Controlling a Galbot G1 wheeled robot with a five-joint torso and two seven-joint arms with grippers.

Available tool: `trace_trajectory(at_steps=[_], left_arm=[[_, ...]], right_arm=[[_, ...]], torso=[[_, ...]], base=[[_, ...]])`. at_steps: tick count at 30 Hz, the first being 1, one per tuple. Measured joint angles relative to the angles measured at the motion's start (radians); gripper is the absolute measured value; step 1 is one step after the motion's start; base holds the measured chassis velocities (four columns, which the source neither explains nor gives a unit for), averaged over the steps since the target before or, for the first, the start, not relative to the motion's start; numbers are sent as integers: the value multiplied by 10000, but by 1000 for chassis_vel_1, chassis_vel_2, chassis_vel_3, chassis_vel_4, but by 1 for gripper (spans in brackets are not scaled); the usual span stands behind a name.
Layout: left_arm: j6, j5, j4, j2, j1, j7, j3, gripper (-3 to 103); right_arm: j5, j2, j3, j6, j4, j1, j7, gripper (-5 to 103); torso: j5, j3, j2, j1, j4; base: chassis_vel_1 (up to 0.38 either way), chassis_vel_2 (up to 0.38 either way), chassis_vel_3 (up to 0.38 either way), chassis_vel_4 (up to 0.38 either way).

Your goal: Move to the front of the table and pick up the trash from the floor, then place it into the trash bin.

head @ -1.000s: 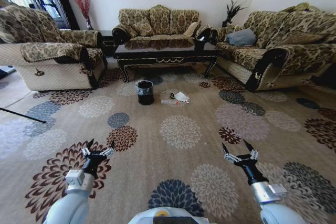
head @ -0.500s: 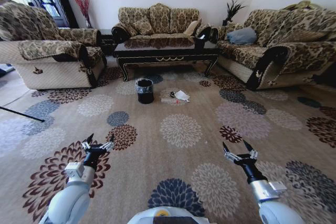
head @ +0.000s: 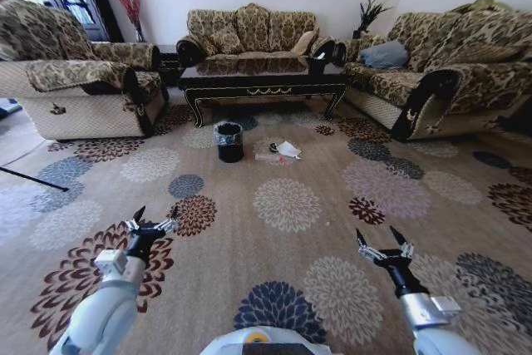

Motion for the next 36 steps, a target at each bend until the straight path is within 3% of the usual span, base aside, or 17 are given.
trace_trajectory(at_steps=[9,18,30,33,36], left_arm=[[-159,78,-21,-109,666,171,-78,100],[-163,182,137,-434,577,170,194,100],[-86,390,219,-495,253,67,436,100],[-816,615,439,-513,262,206,474,100],[-991,628,534,-515,241,238,481,100]], right_arm=[[-254,373,-217,62,-9,72,-18,100],[-939,625,-453,450,-293,249,-25,100],[-713,125,-514,366,-476,590,363,100],[-757,239,-447,524,-505,480,83,100],[-722,287,-432,579,-533,483,-80,100]], torso=[[2,-336,-361,-8,1],[0,-659,-656,-9,0],[2,-736,-655,-10,1],[1,-720,-656,-11,-1],[0,-713,-655,-11,0]], base=[[0,0,0,0],[0,0,0,0],[0,0,0,0],[0,0,0,0],[0,0,0,0]])
